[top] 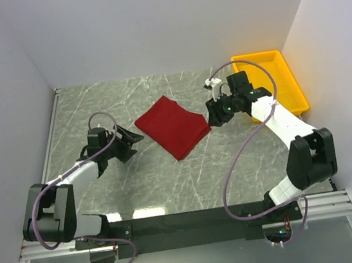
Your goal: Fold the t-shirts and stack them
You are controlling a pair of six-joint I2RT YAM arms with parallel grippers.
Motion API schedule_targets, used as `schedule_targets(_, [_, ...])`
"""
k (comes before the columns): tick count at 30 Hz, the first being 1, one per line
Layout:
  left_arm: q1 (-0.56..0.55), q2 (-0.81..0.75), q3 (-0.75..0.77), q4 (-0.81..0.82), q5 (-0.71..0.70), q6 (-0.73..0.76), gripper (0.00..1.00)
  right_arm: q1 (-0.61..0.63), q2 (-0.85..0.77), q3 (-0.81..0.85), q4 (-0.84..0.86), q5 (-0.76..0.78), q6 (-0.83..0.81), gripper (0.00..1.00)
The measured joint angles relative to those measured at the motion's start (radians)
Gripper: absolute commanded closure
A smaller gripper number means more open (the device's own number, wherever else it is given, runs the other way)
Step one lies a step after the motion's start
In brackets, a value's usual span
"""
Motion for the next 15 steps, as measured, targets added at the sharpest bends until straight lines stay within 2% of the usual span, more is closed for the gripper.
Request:
schedule_targets(5, [-0.056,0.066,-0.032,0.11,-0.079,-0.159,0.21,0.0,-0.085,-0.023,0.037,0.003,0.005,0.49])
schedule_targets(8, [-0.08,0.152,-0.03,0.192,-0.116,-0.238,0.28,0.0,-0.105,-0.043,0.045,0.005,0.006,0.49])
schedule_targets(15, [-0.153,0.328,0.053,0.269,-0.198,-0.364,0.3,-0.01,-0.128,-0.075,0.054,0.007,0.016,0.48])
